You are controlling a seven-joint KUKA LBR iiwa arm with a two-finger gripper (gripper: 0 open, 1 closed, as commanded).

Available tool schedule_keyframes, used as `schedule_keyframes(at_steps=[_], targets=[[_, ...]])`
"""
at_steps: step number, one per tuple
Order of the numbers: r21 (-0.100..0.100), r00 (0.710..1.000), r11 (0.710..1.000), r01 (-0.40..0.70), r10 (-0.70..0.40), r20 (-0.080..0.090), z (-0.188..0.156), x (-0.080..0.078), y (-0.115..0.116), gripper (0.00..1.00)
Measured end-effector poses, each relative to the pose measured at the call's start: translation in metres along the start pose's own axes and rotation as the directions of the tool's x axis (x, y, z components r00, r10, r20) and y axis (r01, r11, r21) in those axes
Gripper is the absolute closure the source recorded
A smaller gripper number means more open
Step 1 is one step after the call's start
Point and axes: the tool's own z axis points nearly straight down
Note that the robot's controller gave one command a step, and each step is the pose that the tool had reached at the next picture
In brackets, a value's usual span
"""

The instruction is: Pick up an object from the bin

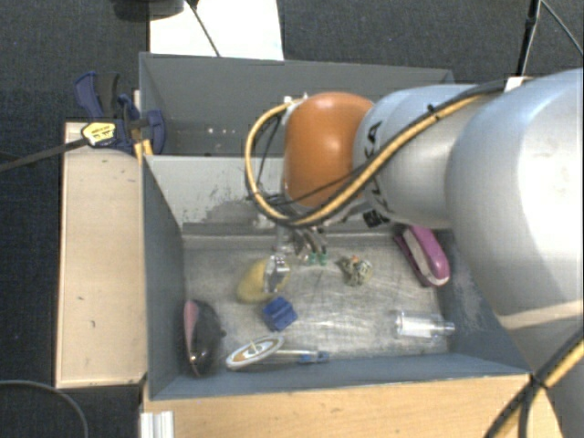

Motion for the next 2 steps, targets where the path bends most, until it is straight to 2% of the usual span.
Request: schedule_keyframes(at_steps=[1,2], targets=[[0.001,0.995,0.995,-0.102,0.102,-0.006,0.021,-0.002,-0.008,0.0],[-0.001,0.98,0.98,-0.197,0.197,0.002,-0.006,0.003,-0.014,0.0]])
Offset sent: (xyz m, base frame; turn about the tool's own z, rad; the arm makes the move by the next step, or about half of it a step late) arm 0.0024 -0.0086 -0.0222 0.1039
